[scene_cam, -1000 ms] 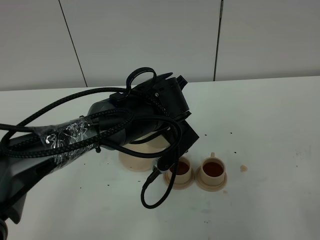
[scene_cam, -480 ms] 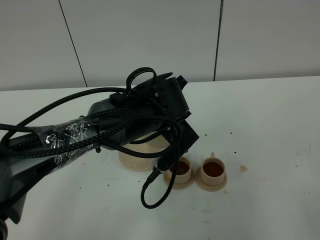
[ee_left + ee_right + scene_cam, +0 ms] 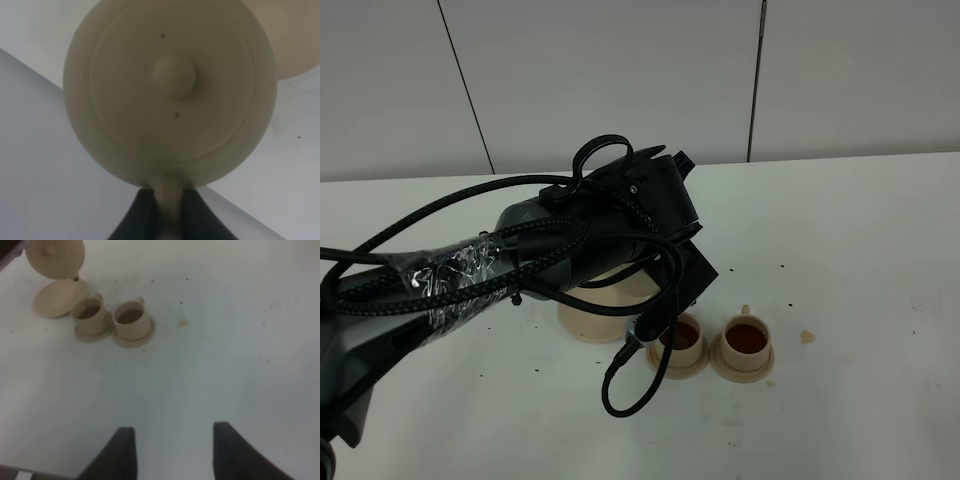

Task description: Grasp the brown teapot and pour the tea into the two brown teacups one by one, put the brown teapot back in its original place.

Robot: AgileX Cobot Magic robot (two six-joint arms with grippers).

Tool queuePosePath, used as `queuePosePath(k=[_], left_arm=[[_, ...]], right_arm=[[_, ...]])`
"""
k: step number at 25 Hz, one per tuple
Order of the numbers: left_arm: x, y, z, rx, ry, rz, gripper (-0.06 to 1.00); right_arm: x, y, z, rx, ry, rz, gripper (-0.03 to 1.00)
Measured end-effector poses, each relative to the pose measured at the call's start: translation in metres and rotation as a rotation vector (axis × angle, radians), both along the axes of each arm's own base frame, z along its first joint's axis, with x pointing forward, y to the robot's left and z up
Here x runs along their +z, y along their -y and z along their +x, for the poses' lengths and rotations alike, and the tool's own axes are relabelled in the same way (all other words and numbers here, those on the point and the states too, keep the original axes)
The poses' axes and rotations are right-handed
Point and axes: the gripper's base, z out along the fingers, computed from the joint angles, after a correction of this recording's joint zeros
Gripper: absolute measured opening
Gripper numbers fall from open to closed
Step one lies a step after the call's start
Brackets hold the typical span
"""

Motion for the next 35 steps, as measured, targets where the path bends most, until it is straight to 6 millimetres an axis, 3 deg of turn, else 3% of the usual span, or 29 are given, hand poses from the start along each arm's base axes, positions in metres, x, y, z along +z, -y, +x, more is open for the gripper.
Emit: queuePosePath(k=[35], left_arm=[[0.0012, 0.0057, -0.0037, -0.024, 0.015, 0.013, 0.17]], right_arm=[[0.0000, 0.0000, 0.0000, 0.000, 0.000, 0.000, 0.35]])
